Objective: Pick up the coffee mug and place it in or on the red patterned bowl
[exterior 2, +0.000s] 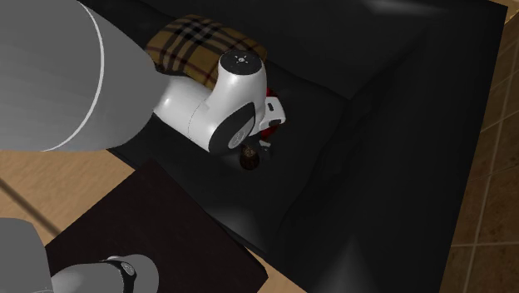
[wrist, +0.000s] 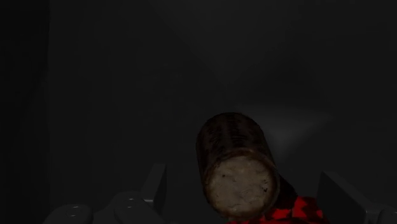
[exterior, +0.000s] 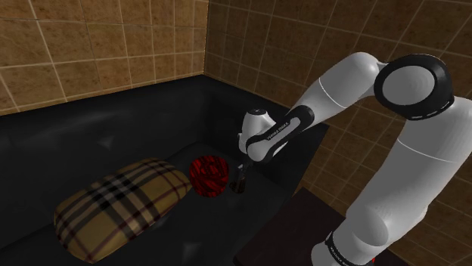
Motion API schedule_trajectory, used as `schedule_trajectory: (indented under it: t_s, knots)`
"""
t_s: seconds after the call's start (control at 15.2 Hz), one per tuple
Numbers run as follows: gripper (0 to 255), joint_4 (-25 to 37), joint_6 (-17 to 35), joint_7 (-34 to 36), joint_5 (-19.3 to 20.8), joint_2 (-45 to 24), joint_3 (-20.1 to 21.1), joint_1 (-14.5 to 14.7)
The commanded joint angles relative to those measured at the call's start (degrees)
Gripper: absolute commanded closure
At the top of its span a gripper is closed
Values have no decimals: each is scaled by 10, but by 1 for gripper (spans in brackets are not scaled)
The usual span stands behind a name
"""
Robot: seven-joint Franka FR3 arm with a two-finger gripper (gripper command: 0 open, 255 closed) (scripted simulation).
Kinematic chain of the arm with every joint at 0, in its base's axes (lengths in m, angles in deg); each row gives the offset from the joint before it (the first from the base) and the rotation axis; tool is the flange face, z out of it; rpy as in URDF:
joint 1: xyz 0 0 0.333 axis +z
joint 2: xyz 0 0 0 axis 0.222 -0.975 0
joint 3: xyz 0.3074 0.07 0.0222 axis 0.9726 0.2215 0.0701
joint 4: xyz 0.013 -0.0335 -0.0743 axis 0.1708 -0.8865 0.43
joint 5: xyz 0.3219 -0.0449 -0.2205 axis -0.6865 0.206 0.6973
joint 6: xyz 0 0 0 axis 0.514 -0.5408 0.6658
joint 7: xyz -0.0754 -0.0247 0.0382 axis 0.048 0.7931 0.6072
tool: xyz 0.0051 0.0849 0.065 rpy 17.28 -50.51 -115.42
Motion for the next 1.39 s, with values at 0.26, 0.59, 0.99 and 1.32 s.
schedule_trajectory:
  t_s: [0.26, 0.59, 0.99, 1.32]
  knots:
    - [0, 0, 36, 20, 29, -38, -12, 7]
    - [0, 0, 36, 20, 29, -38, -12, 7]
    - [255, 0, 35, 20, 29, -38, -12, 6]
    - [255, 0, 36, 20, 29, -38, -12, 7]
